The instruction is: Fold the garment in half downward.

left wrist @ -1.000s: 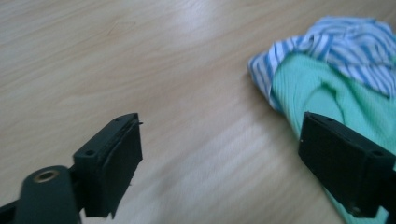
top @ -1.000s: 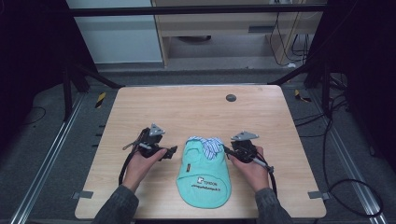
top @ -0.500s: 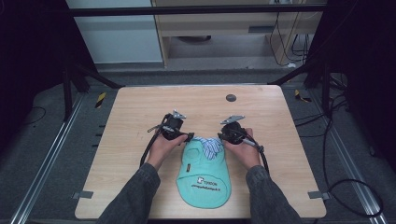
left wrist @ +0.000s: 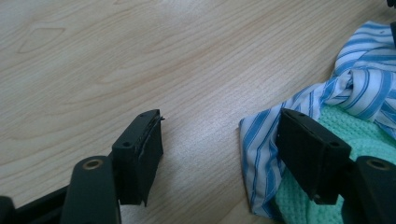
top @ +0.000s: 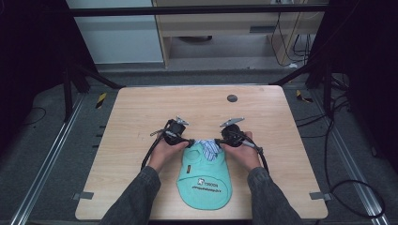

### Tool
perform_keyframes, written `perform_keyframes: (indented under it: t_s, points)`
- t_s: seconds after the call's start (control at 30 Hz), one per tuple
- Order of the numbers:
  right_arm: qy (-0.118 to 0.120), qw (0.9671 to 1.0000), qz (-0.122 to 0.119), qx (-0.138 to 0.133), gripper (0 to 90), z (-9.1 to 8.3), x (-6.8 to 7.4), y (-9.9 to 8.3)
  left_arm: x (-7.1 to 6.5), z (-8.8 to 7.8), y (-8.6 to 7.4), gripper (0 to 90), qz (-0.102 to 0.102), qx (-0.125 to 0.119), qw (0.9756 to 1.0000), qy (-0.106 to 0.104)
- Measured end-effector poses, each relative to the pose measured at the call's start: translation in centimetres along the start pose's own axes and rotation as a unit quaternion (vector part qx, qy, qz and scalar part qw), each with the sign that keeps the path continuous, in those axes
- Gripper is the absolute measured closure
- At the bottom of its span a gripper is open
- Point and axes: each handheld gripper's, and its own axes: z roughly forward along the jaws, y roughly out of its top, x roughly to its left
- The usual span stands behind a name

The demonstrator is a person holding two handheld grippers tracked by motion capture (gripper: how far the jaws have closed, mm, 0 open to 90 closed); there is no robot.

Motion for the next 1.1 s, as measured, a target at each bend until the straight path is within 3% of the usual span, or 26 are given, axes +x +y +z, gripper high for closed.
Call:
perform_keyframes:
  t_s: [0.03,0.1,0.27,0.4,0.43,0.6,0.87,0.9,1.1]
  points:
    - [0.002,1.0000,0.004,0.003,55.2,0.0,0.1,0.0,0.0,0.1,-0.1,31.4,-0.003,-0.003,1.0000,-0.002]
    - [-0.003,0.9999,-0.013,0.011,54.8,0.2,0.3,0.0,0.0,0.1,-0.1,31.9,-0.003,-0.005,1.0000,-0.004]
    - [0.005,0.9997,-0.004,0.025,56.1,0.6,0.3,-0.2,-0.3,-0.1,-0.3,37.7,0.010,-0.008,0.9999,-0.010]
    - [0.011,0.9995,-0.011,0.028,62.9,0.5,0.5,-0.1,-0.7,-0.3,-0.5,57.2,0.021,-0.016,0.9994,-0.024]
    - [0.015,0.9993,-0.016,0.031,70.1,0.5,0.6,-0.1,-1.0,-0.4,-0.8,63.7,0.025,-0.023,0.9988,-0.035]
    - [0.031,0.9986,-0.025,0.035,80.5,0.4,0.9,-0.1,-1.3,-0.5,-1.0,77.2,0.030,-0.027,0.9979,-0.050]
    - [0.028,0.9978,-0.050,0.034,83.7,-0.2,1.3,0.0,-1.3,-0.9,-0.8,86.4,0.041,-0.016,0.9977,-0.051]
    - [0.028,0.9979,-0.052,0.027,83.8,-0.7,1.4,0.2,-1.4,-1.3,-0.6,86.5,0.050,-0.019,0.9975,-0.047]
    - [0.026,0.9973,-0.069,0.005,83.8,-2.6,1.9,0.7,-1.7,-3.6,0.0,86.8,0.053,-0.046,0.9966,-0.043]
